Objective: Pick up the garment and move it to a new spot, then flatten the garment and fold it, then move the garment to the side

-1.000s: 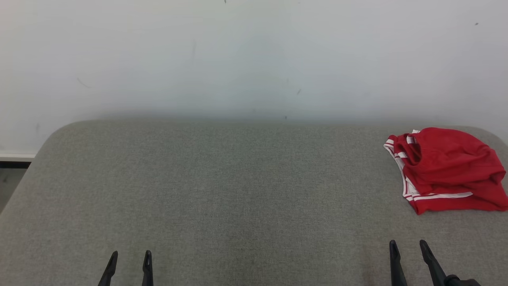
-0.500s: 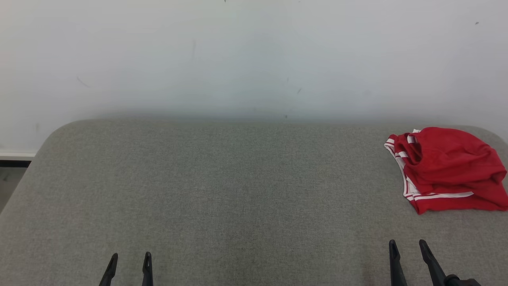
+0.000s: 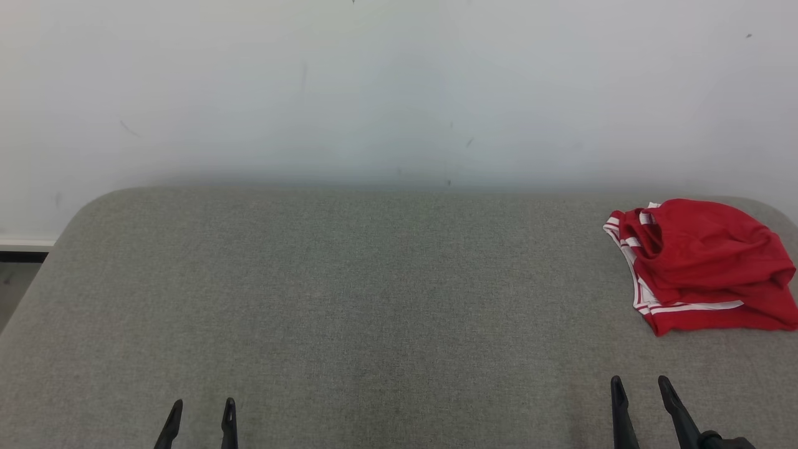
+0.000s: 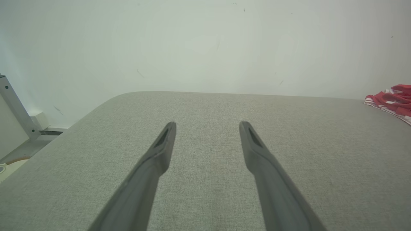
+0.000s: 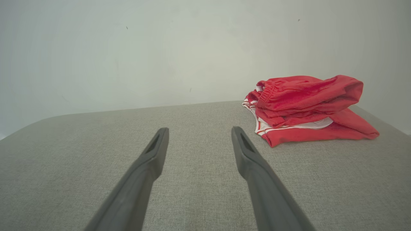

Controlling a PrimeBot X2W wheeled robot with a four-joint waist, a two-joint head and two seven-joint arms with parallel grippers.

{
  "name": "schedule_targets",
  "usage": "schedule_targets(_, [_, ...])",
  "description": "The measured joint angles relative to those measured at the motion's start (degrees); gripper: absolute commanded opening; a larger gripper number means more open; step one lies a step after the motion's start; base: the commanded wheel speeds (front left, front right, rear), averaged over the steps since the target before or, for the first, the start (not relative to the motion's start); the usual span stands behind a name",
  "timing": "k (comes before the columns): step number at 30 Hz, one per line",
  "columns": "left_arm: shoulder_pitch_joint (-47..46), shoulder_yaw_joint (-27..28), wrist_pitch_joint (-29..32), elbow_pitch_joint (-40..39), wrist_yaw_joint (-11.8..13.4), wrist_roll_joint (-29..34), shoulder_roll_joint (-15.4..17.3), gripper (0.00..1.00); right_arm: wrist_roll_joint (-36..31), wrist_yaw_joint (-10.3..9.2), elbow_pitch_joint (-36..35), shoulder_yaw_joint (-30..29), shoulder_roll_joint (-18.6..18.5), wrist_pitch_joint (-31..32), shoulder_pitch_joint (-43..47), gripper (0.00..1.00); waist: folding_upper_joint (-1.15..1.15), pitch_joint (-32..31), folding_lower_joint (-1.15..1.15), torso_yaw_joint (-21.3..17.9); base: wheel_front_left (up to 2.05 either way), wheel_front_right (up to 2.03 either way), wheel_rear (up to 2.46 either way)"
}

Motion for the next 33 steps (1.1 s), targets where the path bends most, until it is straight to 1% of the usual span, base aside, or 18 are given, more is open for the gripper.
schedule_targets(6, [-0.01, 0.16, 0.0, 0.22, 0.0, 0.33, -0.02, 1.0, 0.0, 0.0, 0.07, -0.04, 0.0, 0.0, -0.05, 1.0, 0.0, -0.02, 0.0, 0.0, 0.0, 0.0, 0.0])
schedule_targets(7, [0.0, 0.12, 0.01, 0.63, -0.01, 0.38, -0.01, 0.0, -0.01, 0.0, 0.41, -0.03, 0.01, 0.0, 0.0, 0.0, 0.0, -0.02, 0.0, 0.0, 0.0, 0.0, 0.0])
schedule_targets(12, [0.28, -0.21, 0.29, 2.83, -0.04, -0.76, -0.25, 0.0, 0.59, 0.0, 2.83, -0.22, 0.18, 0.73, 0.13, 0.0, 0.0, 0.02, 0.0, -0.04, 0.0, 0.0, 0.0])
schedule_targets(25, [-2.25, -2.9, 1.25, 4.48, -0.04, -16.08, -0.36, 0.0, 14.0, 0.0, 4.05, -4.65, 0.24, 7.26, -2.03, 0.0, 0.0, 0.45, 0.0, -0.29, 0.0, 0.0, 0.0])
schedule_targets(33, [-4.4, -4.47, 1.64, 5.66, -0.04, -24.44, -0.36, 0.0, 21.39, 0.0, 4.39, -7.13, 0.25, 10.71, -3.6, 0.0, 0.0, 0.71, 0.0, -0.45, 0.0, 0.0, 0.0])
